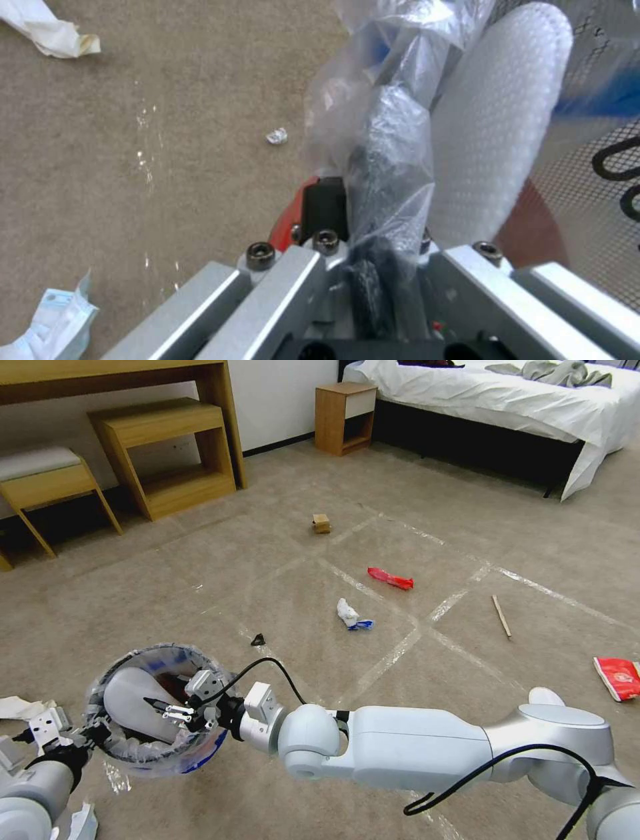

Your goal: Pick up the trash bin and place the garbage on the floor into it.

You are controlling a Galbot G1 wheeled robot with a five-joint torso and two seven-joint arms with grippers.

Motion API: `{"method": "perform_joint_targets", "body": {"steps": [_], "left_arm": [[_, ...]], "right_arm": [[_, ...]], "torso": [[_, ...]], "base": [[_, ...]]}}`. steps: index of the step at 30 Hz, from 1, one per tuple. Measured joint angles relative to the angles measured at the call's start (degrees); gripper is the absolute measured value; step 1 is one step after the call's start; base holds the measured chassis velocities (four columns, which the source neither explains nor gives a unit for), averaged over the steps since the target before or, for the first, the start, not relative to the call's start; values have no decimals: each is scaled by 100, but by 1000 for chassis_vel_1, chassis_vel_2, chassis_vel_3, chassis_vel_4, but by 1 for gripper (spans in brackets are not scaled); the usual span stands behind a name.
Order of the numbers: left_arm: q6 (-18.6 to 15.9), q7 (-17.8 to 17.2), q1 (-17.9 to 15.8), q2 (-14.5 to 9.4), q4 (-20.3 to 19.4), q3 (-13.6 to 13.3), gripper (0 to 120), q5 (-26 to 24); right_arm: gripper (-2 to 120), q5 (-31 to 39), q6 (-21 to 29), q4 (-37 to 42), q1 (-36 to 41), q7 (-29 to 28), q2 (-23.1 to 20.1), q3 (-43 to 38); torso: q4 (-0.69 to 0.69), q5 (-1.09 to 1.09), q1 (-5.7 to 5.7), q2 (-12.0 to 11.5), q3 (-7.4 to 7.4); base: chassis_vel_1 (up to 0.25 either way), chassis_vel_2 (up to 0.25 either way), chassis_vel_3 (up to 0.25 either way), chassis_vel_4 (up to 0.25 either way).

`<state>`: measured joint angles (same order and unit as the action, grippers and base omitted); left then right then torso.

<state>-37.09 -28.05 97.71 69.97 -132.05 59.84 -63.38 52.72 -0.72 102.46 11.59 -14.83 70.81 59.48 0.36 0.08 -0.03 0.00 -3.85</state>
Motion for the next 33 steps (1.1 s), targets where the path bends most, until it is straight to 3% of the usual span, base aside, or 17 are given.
{"method": "perform_joint_targets", "body": {"steps": [10,17,20,33], "left_arm": [[3,1,4,17,7,-11,1,15],[4,3,5,28,25,-11,1,23],[6,4,-7,16,32,-5,1,25],[9,7,18,30,39,19,1,52]], "right_arm": [[98,-27,-42,-9,20,15,-5,-2],[99,-16,-260,-2,97,31,8,-264],[100,196,-597,77,137,215,-2,-814],[100,480,-1226,372,279,928,2,-2939]], "torso": [[0,0,0,0,0],[0,0,0,0,0],[0,0,0,0,0],[-1,0,0,0,0]], "base": [[0,0,0,0],[0,0,0,0],[0,0,0,0],[0,0,0,0]]}}
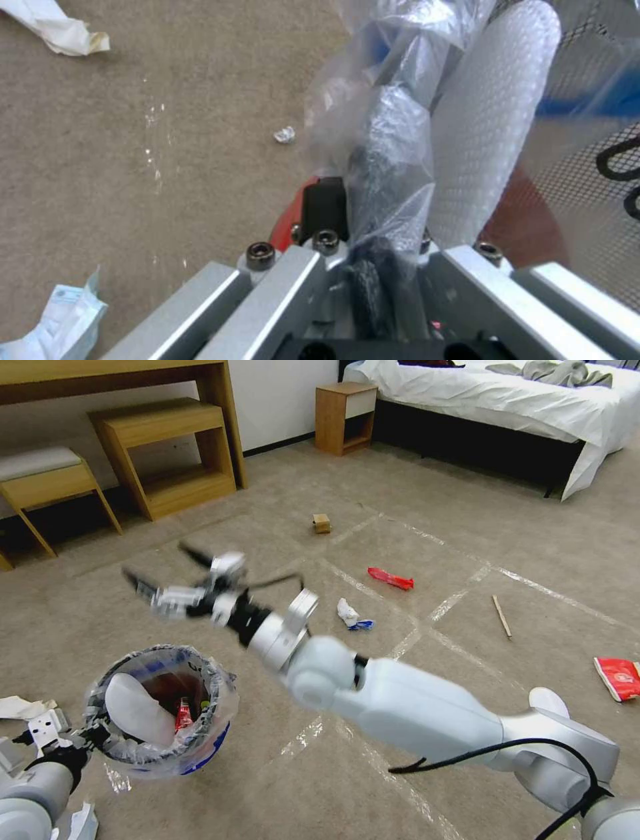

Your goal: Pick up the trash bin and place the garbage on the floor into it.

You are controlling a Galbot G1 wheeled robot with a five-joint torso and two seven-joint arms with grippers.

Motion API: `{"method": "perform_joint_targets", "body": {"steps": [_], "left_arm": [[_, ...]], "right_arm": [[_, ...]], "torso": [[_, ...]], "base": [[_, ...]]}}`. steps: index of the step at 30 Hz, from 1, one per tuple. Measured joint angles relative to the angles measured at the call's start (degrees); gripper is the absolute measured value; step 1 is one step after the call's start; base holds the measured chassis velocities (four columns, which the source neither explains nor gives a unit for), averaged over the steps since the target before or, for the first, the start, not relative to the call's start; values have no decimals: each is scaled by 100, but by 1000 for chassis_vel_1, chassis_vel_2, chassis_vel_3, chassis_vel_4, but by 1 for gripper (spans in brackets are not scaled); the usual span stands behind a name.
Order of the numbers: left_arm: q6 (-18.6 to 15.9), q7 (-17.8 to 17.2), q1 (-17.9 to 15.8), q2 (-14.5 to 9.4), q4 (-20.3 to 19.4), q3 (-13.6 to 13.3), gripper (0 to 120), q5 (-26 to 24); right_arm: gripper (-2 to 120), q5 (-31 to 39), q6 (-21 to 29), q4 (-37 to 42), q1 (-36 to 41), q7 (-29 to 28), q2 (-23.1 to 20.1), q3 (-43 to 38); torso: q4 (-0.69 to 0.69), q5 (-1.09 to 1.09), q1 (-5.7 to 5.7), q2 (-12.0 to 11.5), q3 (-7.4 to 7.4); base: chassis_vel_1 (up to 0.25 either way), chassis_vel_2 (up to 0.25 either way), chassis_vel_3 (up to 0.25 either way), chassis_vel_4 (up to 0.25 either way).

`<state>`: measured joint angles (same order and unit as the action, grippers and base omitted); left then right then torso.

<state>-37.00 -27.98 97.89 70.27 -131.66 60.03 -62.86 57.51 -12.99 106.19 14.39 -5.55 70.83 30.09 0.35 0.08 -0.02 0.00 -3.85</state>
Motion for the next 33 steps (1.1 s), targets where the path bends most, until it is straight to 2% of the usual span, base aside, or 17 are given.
{"method": "perform_joint_targets", "body": {"steps": [3,4,6,7,11,16,19,20,21,23,29,32,33], "left_arm": [[24,30,7,4,-7,14,1,72],[24,30,7,4,-7,14,1,72],[48,71,5,-3,-14,24,1,168],[48,71,5,-3,-14,24,1,168],[70,107,-31,-16,-32,52,1,279],[78,124,-42,-26,-38,67,1,306],[81,130,-72,-51,-23,81,1,308],[81,130,-72,-51,-23,81,1,308],[81,132,-78,-47,-12,80,1,306],[82,136,-62,-25,-11,96,1,307],[82,145,-2,-2,-37,125,1,340],[91,170,0,2,-42,126,1,394],[91,170,0,2,-42,126,1,394]], "right_arm": [[100,-22,-142,37,186,255,-273,-870],[100,-22,-142,37,186,255,-273,-870],[100,-14,-184,151,552,420,-694,-1648],[100,-14,-184,151,552,420,-694,-1648],[100,-192,-194,346,1360,517,-1334,-2994],[100,-407,-240,456,1803,427,-1574,-3629],[100,-794,-304,655,2649,311,-1793,-4674],[100,-794,-304,655,2649,311,-1793,-4674],[100,-1026,-409,786,3226,314,-1817,-5239],[100,-1198,-522,924,3747,335,-1746,-5727],[100,-1695,-507,1083,4428,172,-1481,-6316],[100,-2365,-429,1064,4867,-148,-1235,-6460],[100,-2365,-429,1064,4867,-148,-1235,-6460]], "torso": [[-1,0,0,0,0],[-1,0,0,0,0],[1,-2,0,0,0],[1,-2,0,0,0],[4,-3,0,0,0],[1,-2,0,0,0],[1,-1,0,0,0],[1,-1,0,0,0],[3,-3,0,0,0],[3,-2,0,0,1],[1,-1,0,0,1],[0,0,0,0,1],[0,0,0,0,1]], "base": [[0,0,0,0],[0,0,0,0],[0,0,0,0],[0,0,0,0],[0,0,0,0],[0,0,0,0],[0,0,0,0],[0,0,0,0],[0,0,0,0],[0,0,0,0],[0,0,0,0],[0,0,0,0],[0,0,0,0]]}}
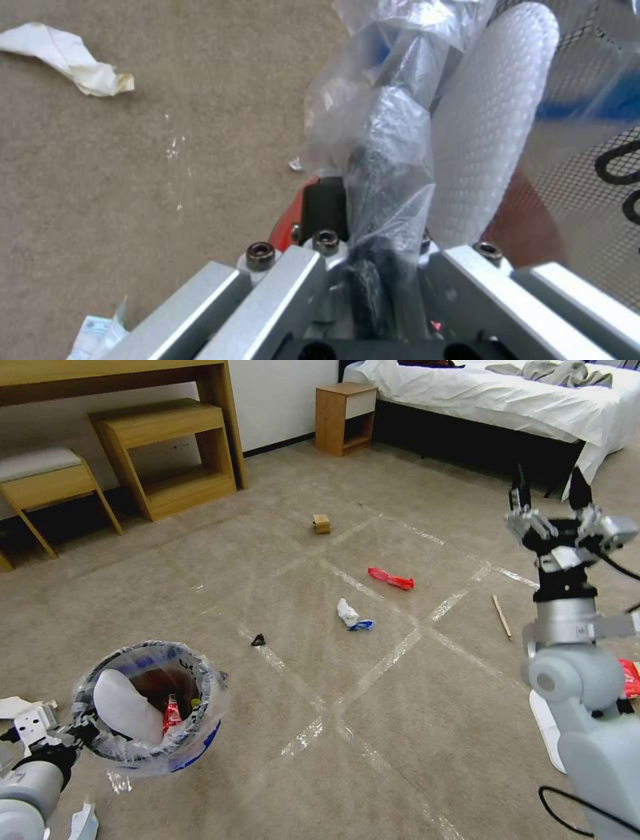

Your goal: Pick up the trash bin and place the garbage on the floor into it.

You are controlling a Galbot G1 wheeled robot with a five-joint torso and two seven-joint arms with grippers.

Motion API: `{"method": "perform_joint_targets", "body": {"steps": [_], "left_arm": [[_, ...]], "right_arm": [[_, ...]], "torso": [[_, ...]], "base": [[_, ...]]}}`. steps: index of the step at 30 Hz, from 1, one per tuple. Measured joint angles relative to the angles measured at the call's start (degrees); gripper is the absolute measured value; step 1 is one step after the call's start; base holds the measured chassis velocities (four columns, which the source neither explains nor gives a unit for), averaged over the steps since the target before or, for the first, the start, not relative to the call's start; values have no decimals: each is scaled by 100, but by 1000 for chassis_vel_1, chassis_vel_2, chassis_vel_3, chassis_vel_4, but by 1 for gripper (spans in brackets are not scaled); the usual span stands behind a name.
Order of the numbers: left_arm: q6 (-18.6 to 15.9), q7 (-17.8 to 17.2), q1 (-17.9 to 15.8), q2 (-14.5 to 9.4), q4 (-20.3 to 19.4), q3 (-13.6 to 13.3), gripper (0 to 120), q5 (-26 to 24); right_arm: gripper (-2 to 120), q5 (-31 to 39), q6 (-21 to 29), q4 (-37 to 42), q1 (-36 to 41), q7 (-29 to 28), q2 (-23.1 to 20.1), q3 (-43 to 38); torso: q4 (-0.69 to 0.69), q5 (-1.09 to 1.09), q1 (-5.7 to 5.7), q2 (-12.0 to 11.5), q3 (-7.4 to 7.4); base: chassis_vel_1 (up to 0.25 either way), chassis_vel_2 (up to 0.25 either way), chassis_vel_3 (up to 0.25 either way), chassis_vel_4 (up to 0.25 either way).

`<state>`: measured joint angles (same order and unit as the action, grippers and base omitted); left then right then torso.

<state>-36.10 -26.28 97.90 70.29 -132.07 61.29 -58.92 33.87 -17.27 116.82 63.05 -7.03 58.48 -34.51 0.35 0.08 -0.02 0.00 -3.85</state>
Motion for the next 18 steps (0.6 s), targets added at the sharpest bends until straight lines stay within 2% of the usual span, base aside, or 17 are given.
{"method": "perform_joint_targets", "body": {"steps": [4,8,18], "left_arm": [[39,54,35,6,20,-3,1,94],[43,64,63,-4,18,2,1,105],[52,64,76,-27,89,62,1,84]], "right_arm": [[100,-490,-179,-33,770,-126,319,-103],[100,-666,-370,-89,1079,-132,517,-104],[100,-813,-441,-145,1186,-131,784,2]], "torso": [[2,0,0,0,0],[2,0,0,0,0],[0,1,0,0,0]], "base": [[0,0,0,0],[0,0,0,0],[0,0,0,0]]}}
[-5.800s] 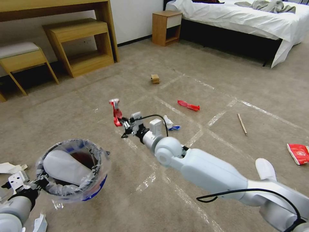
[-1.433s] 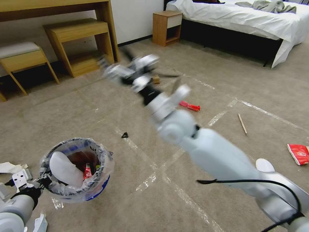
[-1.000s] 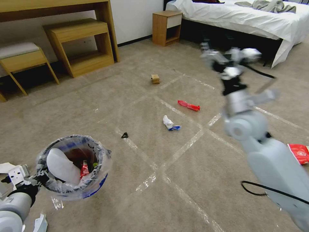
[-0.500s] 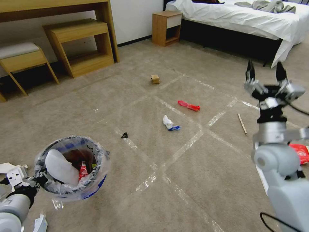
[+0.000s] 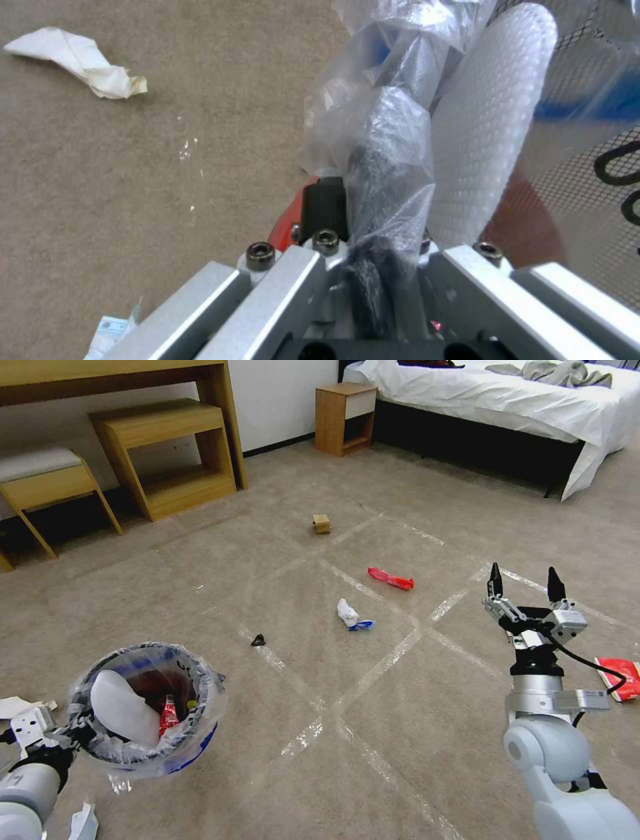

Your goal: Pick up the trash bin and place the garbage on the floor into it.

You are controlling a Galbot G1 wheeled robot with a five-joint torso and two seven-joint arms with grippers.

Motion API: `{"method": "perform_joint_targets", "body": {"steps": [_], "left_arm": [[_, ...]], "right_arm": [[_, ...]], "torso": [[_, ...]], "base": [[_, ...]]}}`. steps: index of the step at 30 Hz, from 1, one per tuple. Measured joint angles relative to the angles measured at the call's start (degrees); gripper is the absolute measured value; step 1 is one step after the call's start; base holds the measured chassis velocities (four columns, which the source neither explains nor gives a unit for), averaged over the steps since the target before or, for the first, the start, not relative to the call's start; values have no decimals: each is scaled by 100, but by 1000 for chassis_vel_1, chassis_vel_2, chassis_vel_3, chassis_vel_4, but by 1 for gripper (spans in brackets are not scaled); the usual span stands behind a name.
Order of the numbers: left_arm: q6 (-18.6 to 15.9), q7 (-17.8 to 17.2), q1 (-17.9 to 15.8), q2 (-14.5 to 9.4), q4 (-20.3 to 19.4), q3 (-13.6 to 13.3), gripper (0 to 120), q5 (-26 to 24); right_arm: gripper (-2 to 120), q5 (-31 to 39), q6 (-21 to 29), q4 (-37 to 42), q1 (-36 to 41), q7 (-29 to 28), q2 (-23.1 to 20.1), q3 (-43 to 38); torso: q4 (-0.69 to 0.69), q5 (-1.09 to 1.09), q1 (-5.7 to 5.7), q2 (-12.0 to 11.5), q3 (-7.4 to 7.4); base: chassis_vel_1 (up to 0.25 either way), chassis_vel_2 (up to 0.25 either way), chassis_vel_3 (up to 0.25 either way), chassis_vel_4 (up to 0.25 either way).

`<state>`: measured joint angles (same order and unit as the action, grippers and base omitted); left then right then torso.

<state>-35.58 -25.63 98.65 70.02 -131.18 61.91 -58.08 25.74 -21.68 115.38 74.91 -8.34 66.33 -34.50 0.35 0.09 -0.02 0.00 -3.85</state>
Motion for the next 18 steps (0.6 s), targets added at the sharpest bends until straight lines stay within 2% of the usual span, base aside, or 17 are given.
{"method": "perform_joint_targets", "body": {"steps": [14,18], "left_arm": [[14,2,26,-64,41,32,1,-54],[18,3,39,-41,41,31,1,-54]], "right_arm": [[100,-218,70,-59,77,-8,180,23],[100,-230,82,-57,79,-8,178,29]], "torso": [[1,-1,0,0,0],[0,0,0,0,0]], "base": [[0,0,0,0],[-44,72,57,-49]]}}
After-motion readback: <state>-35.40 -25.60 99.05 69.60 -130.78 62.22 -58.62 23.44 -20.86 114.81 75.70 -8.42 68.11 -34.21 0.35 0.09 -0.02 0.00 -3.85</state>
